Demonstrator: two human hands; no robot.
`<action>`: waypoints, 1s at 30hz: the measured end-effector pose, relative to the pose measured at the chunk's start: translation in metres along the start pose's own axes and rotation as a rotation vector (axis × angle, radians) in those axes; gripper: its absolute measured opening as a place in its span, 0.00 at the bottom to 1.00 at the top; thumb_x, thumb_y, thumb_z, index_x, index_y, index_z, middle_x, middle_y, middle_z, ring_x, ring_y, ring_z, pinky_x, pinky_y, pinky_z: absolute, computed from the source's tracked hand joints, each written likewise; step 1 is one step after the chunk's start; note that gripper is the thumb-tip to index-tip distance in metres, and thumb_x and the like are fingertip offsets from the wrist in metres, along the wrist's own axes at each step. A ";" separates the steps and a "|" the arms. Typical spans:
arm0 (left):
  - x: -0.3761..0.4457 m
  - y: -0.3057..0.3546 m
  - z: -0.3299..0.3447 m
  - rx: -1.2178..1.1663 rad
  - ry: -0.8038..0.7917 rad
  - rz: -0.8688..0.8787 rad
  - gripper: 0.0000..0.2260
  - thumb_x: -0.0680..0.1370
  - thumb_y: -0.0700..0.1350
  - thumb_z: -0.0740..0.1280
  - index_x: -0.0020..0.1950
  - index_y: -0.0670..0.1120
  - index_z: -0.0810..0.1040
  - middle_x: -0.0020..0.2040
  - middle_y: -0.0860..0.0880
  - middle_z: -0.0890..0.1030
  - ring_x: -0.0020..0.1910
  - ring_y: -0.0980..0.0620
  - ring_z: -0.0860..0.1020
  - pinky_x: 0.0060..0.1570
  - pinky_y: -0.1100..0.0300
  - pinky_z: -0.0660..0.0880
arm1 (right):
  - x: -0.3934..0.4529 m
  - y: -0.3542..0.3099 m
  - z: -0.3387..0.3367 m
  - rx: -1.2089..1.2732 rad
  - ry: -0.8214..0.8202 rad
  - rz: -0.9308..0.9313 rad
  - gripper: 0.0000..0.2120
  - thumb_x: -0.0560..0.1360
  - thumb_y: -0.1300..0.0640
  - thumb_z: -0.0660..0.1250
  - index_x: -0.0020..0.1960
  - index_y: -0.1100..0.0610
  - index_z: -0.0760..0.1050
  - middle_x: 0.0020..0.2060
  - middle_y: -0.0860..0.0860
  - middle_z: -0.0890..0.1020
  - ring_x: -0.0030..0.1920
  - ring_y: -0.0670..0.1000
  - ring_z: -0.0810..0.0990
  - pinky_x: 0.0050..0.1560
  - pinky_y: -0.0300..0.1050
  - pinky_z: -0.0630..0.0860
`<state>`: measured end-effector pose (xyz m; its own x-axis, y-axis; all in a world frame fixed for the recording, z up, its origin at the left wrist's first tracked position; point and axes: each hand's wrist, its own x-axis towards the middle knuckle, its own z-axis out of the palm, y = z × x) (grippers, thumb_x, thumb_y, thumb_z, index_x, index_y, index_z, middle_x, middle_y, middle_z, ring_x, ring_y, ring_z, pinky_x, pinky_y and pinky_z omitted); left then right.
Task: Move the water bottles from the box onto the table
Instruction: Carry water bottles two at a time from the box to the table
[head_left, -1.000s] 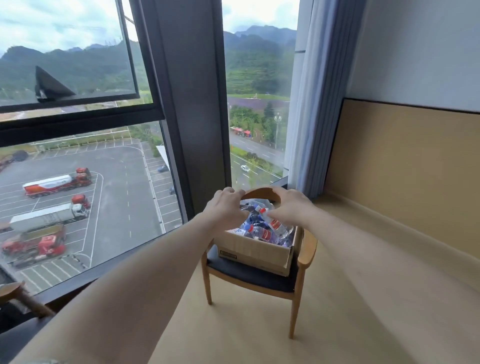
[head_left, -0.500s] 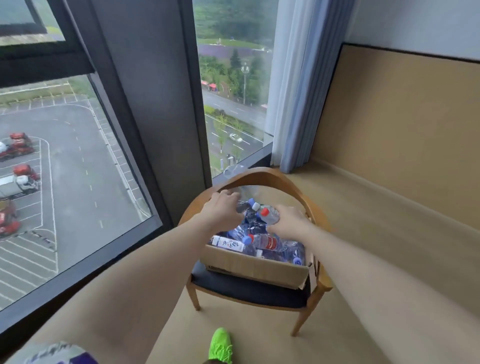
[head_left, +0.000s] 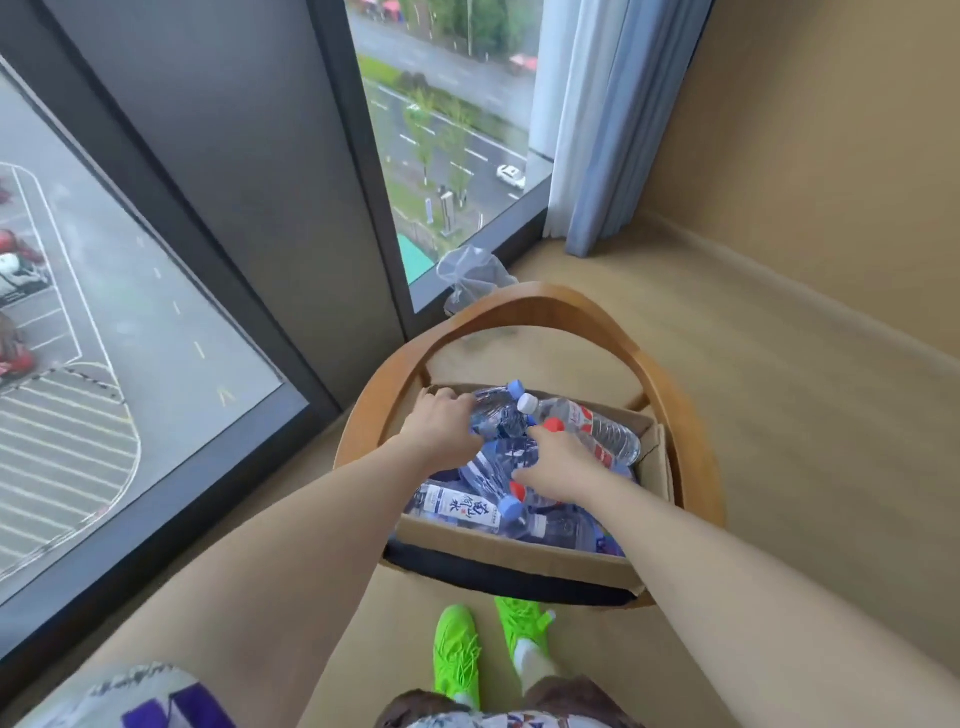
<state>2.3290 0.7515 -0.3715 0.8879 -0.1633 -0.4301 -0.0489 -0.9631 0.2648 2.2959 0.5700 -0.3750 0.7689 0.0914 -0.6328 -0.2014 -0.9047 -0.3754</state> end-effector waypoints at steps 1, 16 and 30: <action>0.006 -0.002 0.003 -0.011 -0.004 -0.021 0.26 0.79 0.52 0.67 0.75 0.47 0.70 0.68 0.41 0.75 0.70 0.39 0.69 0.69 0.46 0.70 | 0.009 0.000 0.001 -0.014 -0.021 -0.020 0.35 0.79 0.52 0.68 0.82 0.52 0.59 0.64 0.58 0.77 0.53 0.58 0.81 0.42 0.48 0.76; 0.092 -0.008 0.038 -0.108 -0.064 -0.094 0.28 0.77 0.45 0.67 0.78 0.51 0.69 0.75 0.47 0.72 0.72 0.41 0.69 0.69 0.48 0.69 | 0.085 -0.006 0.036 -0.542 -0.367 -0.529 0.37 0.78 0.68 0.61 0.79 0.38 0.62 0.83 0.54 0.45 0.80 0.62 0.52 0.70 0.63 0.66; 0.132 -0.010 0.057 -0.068 0.027 -0.024 0.21 0.68 0.36 0.75 0.54 0.45 0.68 0.49 0.47 0.67 0.45 0.42 0.72 0.38 0.52 0.64 | 0.098 -0.004 0.038 -0.524 -0.323 -0.711 0.24 0.77 0.66 0.65 0.68 0.46 0.73 0.82 0.48 0.55 0.69 0.66 0.67 0.63 0.60 0.69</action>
<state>2.4209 0.7273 -0.4805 0.9003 -0.1339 -0.4142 0.0029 -0.9497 0.3132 2.3488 0.5986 -0.4606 0.3850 0.7346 -0.5586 0.6101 -0.6568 -0.4432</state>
